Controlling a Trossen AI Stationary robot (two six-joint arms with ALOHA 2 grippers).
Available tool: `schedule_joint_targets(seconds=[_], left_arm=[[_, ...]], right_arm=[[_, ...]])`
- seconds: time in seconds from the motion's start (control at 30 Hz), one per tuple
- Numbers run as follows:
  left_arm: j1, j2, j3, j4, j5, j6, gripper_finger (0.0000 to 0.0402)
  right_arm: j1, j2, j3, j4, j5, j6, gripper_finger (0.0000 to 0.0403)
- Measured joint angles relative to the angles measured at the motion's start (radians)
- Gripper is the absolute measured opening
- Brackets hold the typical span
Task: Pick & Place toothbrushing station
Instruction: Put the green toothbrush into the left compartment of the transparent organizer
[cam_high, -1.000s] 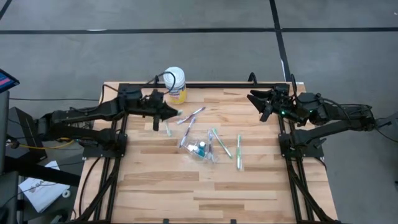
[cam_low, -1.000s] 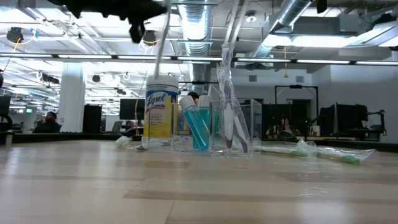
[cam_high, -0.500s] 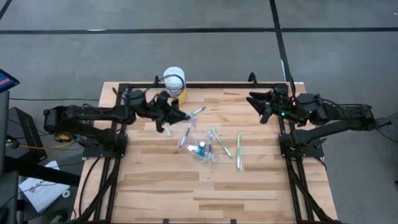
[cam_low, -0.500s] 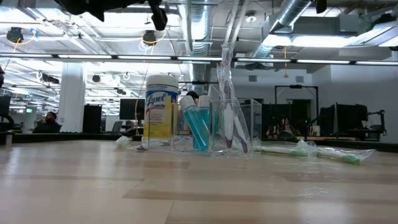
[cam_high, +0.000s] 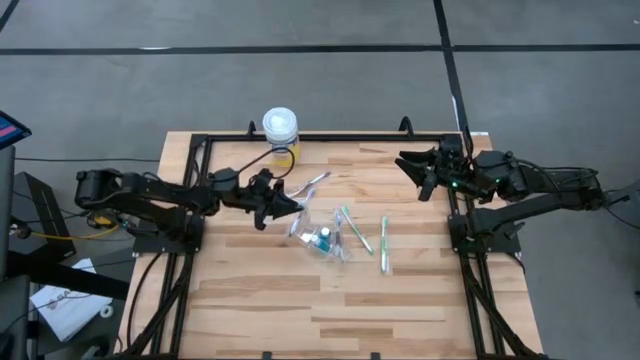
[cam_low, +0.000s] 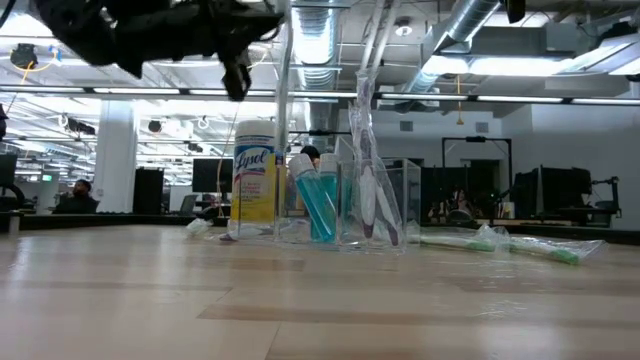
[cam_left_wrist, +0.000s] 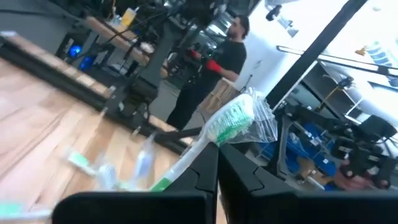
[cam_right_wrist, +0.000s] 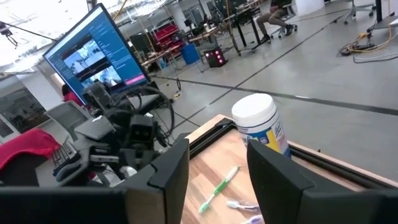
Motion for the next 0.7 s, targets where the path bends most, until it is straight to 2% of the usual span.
schedule_joint_targets(seconds=[0.17, 0.7], left_arm=[[0.005, 0.000, -0.067, 0.059, -0.007, -0.019, 0.0000], [0.005, 0.000, -0.196, 0.095, -0.005, -0.018, 0.0000]], right_arm=[[0.000, 0.000, 0.000, 0.000, 0.000, 0.025, 0.0145], [-0.029, 0.000, 0.000, 0.009, 0.002, 0.026, 0.0140]])
